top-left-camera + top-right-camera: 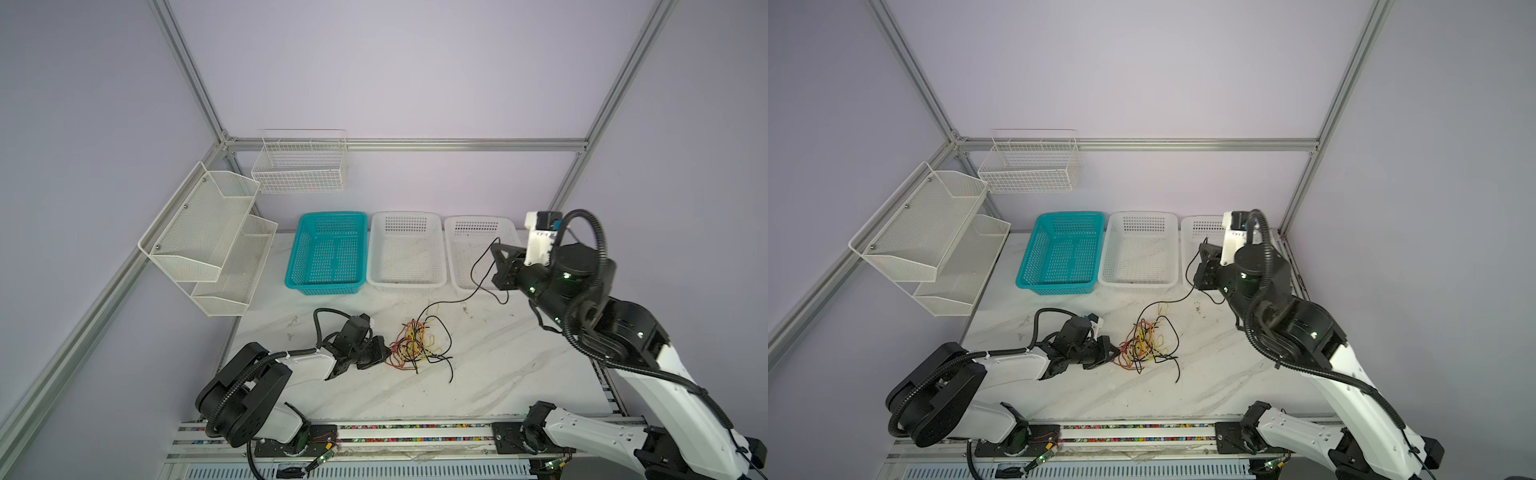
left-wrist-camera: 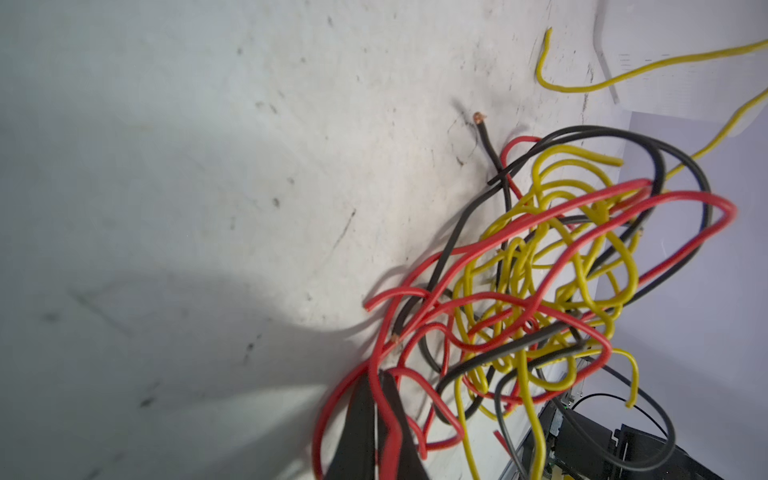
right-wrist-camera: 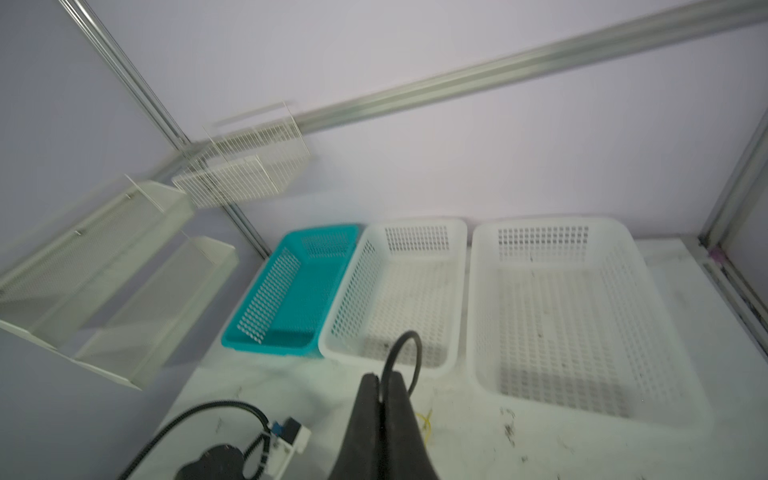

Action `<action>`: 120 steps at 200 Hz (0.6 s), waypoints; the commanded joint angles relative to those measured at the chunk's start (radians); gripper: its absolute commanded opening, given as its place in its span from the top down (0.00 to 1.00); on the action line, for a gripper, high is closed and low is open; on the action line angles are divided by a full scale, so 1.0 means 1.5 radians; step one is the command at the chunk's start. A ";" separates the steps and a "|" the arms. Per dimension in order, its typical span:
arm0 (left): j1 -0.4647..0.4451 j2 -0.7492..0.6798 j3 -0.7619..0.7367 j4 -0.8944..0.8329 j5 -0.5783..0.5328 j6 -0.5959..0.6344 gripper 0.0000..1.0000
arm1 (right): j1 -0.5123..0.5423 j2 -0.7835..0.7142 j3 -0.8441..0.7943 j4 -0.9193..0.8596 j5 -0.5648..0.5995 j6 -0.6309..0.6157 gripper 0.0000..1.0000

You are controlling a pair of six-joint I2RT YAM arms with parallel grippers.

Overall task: Untangle the cables
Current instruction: 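Lower the right gripper back toward the bundle held by the left gripper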

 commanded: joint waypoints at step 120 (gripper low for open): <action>0.006 -0.051 0.011 -0.074 -0.009 0.001 1.00 | 0.002 -0.004 -0.445 0.241 -0.317 0.166 0.56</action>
